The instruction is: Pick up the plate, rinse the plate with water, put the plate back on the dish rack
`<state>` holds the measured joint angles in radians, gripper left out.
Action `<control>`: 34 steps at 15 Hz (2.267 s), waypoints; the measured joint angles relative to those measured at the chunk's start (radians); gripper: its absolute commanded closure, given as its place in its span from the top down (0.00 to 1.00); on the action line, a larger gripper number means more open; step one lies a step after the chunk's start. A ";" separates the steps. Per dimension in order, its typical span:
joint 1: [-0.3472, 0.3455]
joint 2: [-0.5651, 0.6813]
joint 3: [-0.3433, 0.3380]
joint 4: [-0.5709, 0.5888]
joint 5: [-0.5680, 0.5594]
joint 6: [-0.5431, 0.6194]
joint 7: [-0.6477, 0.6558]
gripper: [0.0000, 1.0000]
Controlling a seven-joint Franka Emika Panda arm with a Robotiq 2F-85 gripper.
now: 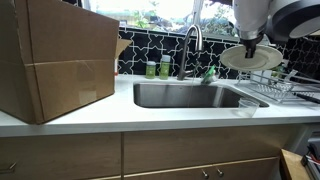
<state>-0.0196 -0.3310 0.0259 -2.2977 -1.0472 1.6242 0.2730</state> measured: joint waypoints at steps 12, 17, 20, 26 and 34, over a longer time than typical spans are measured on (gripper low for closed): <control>0.078 0.185 0.064 -0.004 -0.195 0.027 -0.019 0.03; 0.091 0.250 0.070 0.015 -0.237 0.043 -0.001 0.03; 0.092 0.281 0.071 0.034 -0.242 0.043 0.032 0.03; 0.092 0.332 0.071 0.076 -0.256 0.043 0.143 0.03; 0.092 0.412 0.070 0.136 -0.276 0.003 0.295 0.03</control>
<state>0.0721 0.0812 0.0961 -2.1619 -1.3229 1.6275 0.5680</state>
